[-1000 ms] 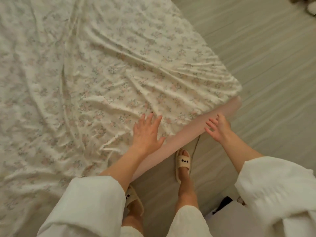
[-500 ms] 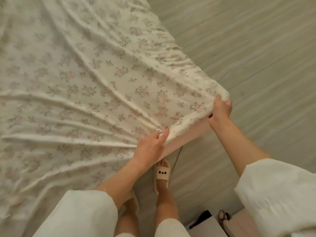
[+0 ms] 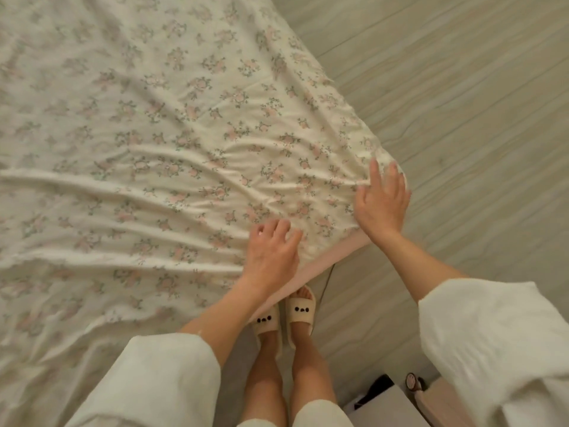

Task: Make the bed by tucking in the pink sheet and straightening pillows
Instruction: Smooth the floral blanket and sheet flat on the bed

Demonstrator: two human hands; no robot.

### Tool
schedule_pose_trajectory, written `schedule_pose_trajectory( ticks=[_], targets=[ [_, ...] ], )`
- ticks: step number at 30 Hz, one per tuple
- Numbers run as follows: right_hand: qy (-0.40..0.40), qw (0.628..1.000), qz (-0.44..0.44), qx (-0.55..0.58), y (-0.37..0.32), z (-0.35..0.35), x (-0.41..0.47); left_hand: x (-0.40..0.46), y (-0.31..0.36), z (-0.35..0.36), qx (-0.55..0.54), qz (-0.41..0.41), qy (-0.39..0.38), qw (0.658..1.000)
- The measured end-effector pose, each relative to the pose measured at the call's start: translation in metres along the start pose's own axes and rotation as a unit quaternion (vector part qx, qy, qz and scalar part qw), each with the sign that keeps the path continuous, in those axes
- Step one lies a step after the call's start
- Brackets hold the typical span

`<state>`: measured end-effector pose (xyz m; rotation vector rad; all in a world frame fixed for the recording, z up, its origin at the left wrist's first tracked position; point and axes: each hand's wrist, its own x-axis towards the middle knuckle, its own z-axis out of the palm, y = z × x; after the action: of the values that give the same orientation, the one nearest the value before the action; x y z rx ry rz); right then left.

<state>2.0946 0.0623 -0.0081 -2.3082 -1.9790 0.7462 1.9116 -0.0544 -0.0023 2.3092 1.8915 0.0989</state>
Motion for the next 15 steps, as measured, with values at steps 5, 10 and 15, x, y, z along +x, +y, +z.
schedule_pose_trajectory(
  ticks=[5,10,15],
  targets=[
    [-0.194,0.975,-0.062,-0.089,-0.005,0.031,0.003,0.003,-0.045,0.015,0.070,-0.082,-0.200,0.974],
    [-0.209,0.971,-0.008,-0.120,-0.030,0.018,-0.014,0.008,-0.044,-0.003,0.033,-0.079,-0.273,0.958],
    [-0.214,0.974,-0.042,-0.057,-0.054,-0.063,-0.022,0.045,-0.053,-0.081,-0.070,-0.112,-0.290,0.948]
  ],
)
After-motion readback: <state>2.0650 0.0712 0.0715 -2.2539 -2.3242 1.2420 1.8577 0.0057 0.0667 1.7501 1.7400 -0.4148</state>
